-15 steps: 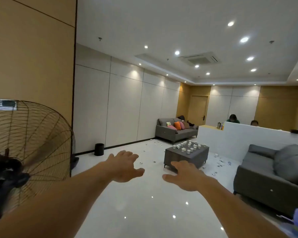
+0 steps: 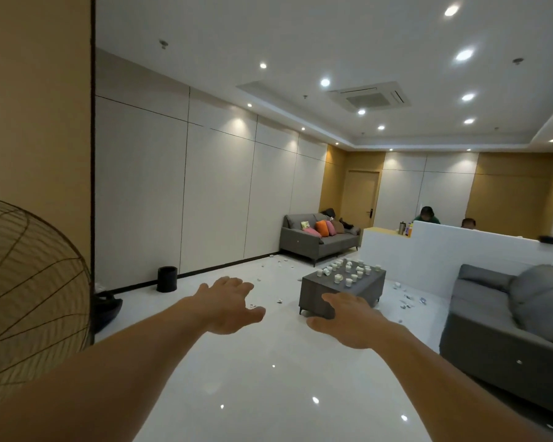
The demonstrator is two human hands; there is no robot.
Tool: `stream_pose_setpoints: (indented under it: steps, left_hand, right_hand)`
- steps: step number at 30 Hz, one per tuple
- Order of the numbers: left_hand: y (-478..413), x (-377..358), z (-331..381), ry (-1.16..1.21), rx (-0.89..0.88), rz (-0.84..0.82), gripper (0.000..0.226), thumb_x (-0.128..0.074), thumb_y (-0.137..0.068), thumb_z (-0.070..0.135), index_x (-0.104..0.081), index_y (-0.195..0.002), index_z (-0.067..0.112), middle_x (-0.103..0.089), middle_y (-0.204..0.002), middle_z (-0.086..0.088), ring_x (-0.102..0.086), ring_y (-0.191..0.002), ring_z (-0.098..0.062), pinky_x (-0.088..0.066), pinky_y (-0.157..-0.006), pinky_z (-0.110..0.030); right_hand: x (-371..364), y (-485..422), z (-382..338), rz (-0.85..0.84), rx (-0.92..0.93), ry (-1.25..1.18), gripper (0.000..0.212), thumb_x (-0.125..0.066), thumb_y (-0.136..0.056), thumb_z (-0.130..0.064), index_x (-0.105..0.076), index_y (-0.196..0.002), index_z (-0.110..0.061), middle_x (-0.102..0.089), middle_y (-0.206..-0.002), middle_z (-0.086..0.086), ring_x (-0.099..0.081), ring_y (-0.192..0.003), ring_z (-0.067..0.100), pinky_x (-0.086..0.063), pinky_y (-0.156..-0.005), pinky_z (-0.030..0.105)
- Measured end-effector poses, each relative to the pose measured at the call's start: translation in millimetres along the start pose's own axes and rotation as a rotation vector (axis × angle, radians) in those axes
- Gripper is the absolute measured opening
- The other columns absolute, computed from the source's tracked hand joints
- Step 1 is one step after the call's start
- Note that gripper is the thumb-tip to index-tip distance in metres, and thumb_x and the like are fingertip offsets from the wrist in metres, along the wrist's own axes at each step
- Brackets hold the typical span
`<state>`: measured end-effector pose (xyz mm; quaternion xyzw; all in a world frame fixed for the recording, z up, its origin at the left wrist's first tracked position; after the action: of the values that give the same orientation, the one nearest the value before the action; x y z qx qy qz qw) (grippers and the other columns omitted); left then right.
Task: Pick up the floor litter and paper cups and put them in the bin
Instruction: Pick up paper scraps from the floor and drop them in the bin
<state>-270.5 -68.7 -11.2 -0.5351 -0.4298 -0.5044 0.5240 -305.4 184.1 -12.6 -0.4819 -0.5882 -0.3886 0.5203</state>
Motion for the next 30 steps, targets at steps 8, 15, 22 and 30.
stream_pose_setpoints:
  steps: [8,15,22,30]
  left_hand:
    - [-160.7,-39.8,-7.9,-0.043,-0.01,-0.048,0.075,-0.031,-0.089,0.067,-0.017,-0.151,0.027,-0.015,-0.159,0.002,-0.009,-0.146,-0.019,-0.014,-0.114,-0.049]
    - [-313.3,-49.3,32.8,0.02,0.002,-0.058,0.075,-0.034,-0.089,0.066,-0.017,-0.151,0.028,-0.014,-0.159,0.005,-0.009,-0.147,-0.017,-0.012,-0.116,-0.046]
    - [-455.8,-67.3,37.3,0.019,0.015,-0.065,0.074,-0.035,-0.09,0.064,-0.016,-0.151,0.028,-0.015,-0.159,0.006,-0.01,-0.146,-0.016,-0.013,-0.116,-0.045]
    - [-635.4,-98.3,-26.3,0.018,0.052,-0.049,0.072,-0.034,-0.091,0.062,-0.018,-0.151,0.026,-0.017,-0.158,0.005,-0.012,-0.145,-0.017,-0.014,-0.115,-0.044]
  right_hand:
    - [-12.1,-152.2,56.9,-0.006,-0.008,-0.01,0.087,-0.047,-0.082,-0.077,-0.025,-0.151,-0.029,-0.03,-0.155,0.002,-0.029,-0.14,0.028,-0.033,-0.11,0.051]
    - [-11.2,-308.8,124.7,-0.007,0.037,0.028,0.093,-0.044,-0.077,-0.083,-0.022,-0.152,-0.033,-0.026,-0.157,0.001,-0.023,-0.143,0.029,-0.032,-0.108,0.05]
    - [-13.7,-453.9,174.1,-0.022,0.051,0.02,0.091,-0.047,-0.078,-0.081,-0.024,-0.151,-0.033,-0.027,-0.156,0.002,-0.025,-0.142,0.029,-0.034,-0.108,0.05]
    - [-39.2,-647.7,176.9,-0.028,0.084,0.023,0.088,-0.045,-0.081,-0.079,-0.022,-0.152,-0.031,-0.024,-0.158,0.002,-0.024,-0.143,0.03,-0.033,-0.11,0.051]
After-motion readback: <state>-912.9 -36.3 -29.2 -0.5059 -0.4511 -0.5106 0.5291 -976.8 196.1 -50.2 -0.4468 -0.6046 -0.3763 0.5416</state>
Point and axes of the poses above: each hand's wrist, its own y-axis away from the middle knuckle, its own x-axis out of the back of the hand, z = x × y, the point moved 1 cm from there along -y, towards the middle knuckle
